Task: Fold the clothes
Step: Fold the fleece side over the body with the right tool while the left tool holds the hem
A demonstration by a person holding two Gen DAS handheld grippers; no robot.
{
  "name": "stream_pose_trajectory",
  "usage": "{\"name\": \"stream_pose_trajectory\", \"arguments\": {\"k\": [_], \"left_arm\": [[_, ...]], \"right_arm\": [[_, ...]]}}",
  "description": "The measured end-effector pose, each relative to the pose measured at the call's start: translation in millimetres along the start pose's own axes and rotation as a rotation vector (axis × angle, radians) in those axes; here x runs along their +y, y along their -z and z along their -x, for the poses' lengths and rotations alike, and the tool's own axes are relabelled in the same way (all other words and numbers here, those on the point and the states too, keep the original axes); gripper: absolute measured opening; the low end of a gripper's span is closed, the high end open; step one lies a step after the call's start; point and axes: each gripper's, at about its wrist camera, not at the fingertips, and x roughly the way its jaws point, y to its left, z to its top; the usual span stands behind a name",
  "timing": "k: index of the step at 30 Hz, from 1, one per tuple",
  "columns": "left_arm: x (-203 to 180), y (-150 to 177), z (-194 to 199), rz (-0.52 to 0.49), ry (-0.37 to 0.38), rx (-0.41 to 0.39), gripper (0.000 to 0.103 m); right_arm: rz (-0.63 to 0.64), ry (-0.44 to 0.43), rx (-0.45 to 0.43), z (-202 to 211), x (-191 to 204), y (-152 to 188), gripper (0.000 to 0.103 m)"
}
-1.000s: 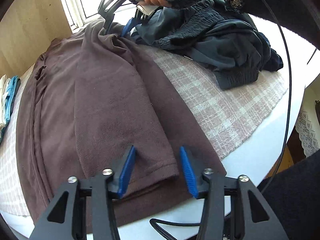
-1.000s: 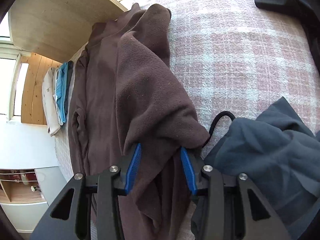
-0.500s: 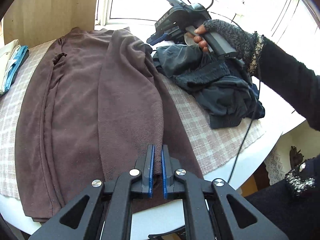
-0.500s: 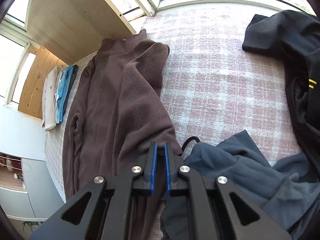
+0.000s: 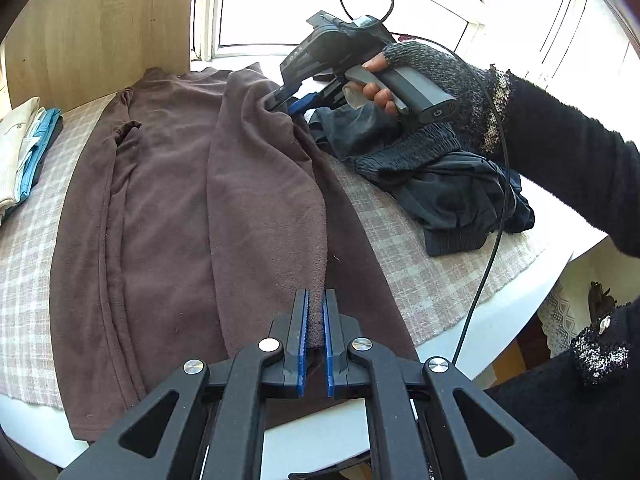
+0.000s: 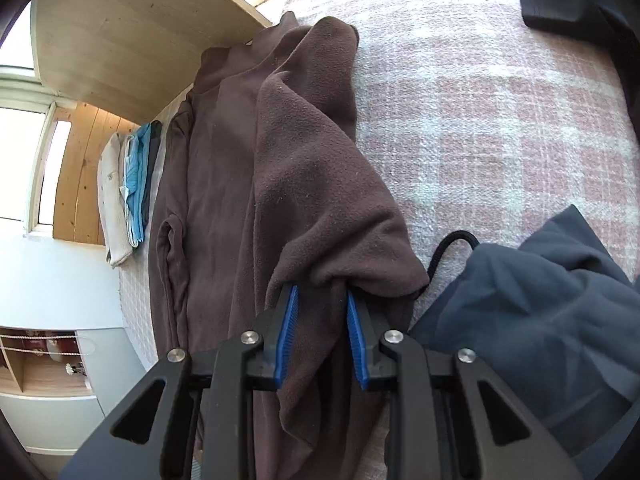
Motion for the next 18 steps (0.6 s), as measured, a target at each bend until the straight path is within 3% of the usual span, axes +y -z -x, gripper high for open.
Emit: {"name": "stream_pose_trajectory", "arguments": {"k": [2, 7, 10, 13, 15, 18], "left_arm": [[-1.7, 1.0, 0.4, -0.005, 0.011, 0.002, 0.006], [-25.6, 12.2, -2.0, -0.082, 0.046, 0.030, 0.006], [-43.0, 22.6, -14.5, -0.134, 0.047, 0.058, 0.006], [-47.6, 33.1, -43.4, -0.083, 0.125, 0.146, 0.010], [-42.0, 36.8, -31.5, -0.039, 0.155, 0.131, 0.009], [-16.3, 40.0, -4.5, 0.051, 0.128, 0.067, 0.024]], "right_arm": [[0.067, 0.059, 0.003, 2.0, 8.1, 0.1, 0.008], [0.253, 0.234, -0.034, 32.3, 23.9, -3.3, 0.007], [0.289, 0.280, -0.053, 33.0, 21.4, -4.6, 0.007], [0.306, 0.364, -0.026, 14.0, 15.7, -6.1, 0.007], [0.317, 0.374, -0.030, 9.3, 17.3, -5.5, 0.007], [0.318, 0.373, -0.027, 12.2, 17.1, -7.6, 0.007]]}}
